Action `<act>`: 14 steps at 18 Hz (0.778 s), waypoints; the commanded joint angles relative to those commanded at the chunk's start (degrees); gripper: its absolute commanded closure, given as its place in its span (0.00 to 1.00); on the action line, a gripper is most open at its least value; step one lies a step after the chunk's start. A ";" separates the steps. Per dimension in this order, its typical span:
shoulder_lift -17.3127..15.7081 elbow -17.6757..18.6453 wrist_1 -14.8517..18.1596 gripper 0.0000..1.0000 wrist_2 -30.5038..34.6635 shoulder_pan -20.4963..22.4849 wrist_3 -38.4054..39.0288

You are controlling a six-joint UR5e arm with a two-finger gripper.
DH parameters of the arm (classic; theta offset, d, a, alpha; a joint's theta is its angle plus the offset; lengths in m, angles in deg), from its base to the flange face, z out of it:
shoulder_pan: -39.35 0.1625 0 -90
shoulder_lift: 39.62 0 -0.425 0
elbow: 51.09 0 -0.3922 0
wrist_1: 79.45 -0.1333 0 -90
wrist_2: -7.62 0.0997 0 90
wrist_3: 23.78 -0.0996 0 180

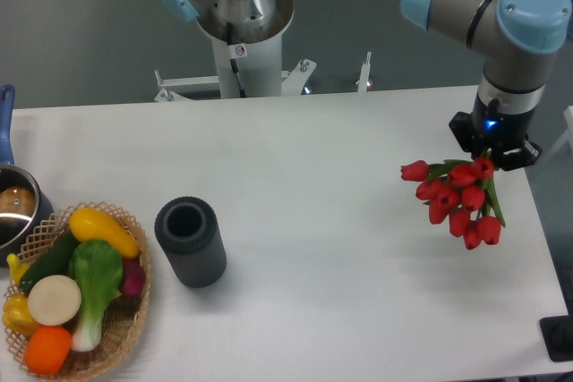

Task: Place the flowers on the table

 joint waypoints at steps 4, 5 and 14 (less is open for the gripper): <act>0.00 0.00 0.00 0.97 -0.09 -0.09 0.00; 0.09 0.09 0.00 0.97 0.00 -0.09 0.09; -0.44 5.88 -0.79 0.96 -0.79 -2.90 0.88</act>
